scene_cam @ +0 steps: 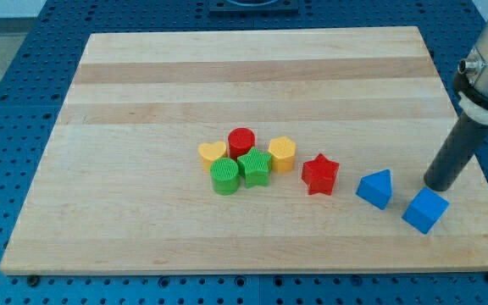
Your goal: Push the cube into the triangle
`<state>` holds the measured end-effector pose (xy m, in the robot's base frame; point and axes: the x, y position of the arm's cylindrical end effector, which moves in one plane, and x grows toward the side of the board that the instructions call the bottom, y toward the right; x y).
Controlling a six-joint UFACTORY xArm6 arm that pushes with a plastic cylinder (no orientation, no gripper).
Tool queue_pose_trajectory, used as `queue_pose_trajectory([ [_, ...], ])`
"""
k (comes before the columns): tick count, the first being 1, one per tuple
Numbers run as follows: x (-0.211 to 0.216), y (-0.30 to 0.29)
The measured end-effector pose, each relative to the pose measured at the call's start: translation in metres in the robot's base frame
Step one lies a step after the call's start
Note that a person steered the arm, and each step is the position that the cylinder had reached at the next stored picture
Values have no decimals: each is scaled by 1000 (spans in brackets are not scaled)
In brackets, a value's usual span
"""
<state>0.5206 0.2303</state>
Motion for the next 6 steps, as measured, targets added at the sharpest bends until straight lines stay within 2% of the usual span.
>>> queue_pose_trajectory([
  [1,4,5],
  [2,5,39],
  [5,61,-19],
  [6,62,-44],
])
